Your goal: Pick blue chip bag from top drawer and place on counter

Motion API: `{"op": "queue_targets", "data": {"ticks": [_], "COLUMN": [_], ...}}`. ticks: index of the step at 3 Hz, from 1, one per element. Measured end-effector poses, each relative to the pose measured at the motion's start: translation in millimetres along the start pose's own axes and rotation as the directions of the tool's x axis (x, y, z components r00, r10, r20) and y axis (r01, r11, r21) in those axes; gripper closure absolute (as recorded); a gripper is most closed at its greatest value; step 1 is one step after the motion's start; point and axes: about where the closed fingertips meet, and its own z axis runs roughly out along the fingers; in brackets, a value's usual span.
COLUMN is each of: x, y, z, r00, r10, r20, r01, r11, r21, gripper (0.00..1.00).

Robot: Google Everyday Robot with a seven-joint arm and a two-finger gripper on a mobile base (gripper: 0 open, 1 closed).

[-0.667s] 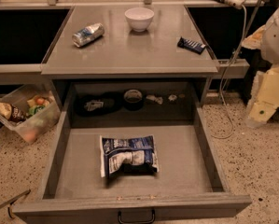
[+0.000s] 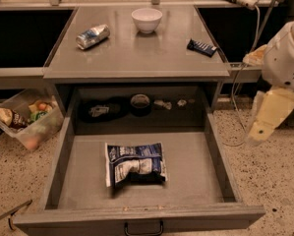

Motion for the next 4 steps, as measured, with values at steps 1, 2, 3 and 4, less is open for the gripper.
{"op": "queue_targets", "data": {"ticks": [1,2,3,4], "x": [-6,-25,-26,-41], "y": [18,37,38,42], "z": [60,125,131,168], "r00": [0.996,0.981,0.980,0.963], "r10": [-0.014,-0.029,-0.027,-0.023], "r20": [0.088,0.191,0.198,0.270], "r01": [0.017,0.043,0.042,0.052], "r11": [0.9991,0.9967,0.9966,0.9938], "r21": [-0.037,-0.070,-0.071,-0.098], "gripper": [0.00,0.00,0.00,0.00]}}
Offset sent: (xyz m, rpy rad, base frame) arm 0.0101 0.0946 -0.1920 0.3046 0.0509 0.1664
